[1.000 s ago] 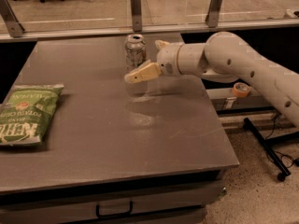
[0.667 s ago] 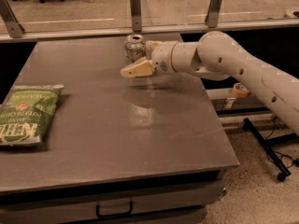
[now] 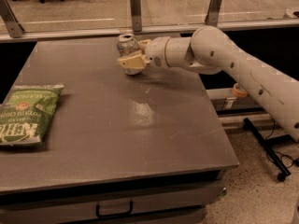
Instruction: Pick 7up can
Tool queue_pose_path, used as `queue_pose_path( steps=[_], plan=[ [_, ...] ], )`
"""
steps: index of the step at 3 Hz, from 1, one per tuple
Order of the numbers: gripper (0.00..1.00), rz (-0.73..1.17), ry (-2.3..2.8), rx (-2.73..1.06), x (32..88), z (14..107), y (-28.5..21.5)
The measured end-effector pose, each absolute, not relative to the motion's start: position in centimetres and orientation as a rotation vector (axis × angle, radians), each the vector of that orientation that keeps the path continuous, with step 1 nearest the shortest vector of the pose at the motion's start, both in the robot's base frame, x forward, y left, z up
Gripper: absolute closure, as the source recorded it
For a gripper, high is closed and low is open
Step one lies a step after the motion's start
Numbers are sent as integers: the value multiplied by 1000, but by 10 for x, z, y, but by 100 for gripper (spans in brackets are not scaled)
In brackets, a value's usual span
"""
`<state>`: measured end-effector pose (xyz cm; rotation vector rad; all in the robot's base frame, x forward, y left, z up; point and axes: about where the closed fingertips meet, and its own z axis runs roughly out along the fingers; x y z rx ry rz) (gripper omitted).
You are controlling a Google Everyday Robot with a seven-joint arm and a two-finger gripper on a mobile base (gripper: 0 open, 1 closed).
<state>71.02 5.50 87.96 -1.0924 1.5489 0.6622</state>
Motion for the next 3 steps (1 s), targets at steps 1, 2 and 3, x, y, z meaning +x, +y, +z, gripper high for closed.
queue_pose_path(
  steps=[1,2,3],
  plan=[
    [88,752,1466,-1112,702,908,71],
    [100,834,1402,-1107,690,943,82],
    [100,840,1397,-1107,689,945,83]
  ],
)
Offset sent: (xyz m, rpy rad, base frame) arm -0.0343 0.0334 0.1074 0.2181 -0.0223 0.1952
